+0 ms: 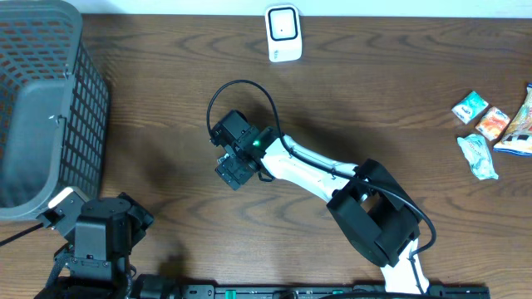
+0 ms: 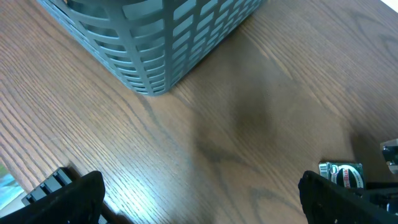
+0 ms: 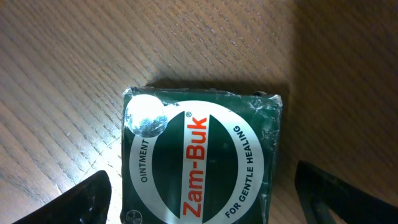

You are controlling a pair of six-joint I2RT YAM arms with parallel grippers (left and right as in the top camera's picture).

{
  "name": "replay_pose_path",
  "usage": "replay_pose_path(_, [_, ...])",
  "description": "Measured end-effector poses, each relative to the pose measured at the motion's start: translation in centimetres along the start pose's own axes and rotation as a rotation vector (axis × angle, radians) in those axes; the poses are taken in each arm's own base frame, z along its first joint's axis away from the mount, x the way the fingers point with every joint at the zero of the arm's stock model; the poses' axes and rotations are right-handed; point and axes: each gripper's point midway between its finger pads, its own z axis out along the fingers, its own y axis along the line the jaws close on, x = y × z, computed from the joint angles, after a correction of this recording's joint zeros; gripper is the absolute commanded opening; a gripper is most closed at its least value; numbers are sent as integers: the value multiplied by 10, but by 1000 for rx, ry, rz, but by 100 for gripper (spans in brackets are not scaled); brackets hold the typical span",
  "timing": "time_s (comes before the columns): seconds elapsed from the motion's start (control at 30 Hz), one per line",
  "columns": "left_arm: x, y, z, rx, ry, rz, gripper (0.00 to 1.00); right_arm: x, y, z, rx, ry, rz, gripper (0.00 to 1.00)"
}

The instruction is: Scan the item barcode

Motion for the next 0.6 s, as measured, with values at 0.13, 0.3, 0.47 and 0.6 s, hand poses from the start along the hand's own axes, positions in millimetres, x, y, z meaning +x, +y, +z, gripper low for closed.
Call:
replay_pose_path(0.13, [0,0,0,0,0,0,98,-3,-1,-7,0,-12,13,89])
replay_pose_path(0.3, [0,0,0,0,0,0,98,-16,-15,-42,7,-67,46,89])
replay_pose_path(0.47, [0,0,0,0,0,0,98,-22,-45,-70,29,-106,116,95])
replay_pose_path(0.6, [0,0,0,0,0,0,98,-14,-51,-70,2,-75,146,96])
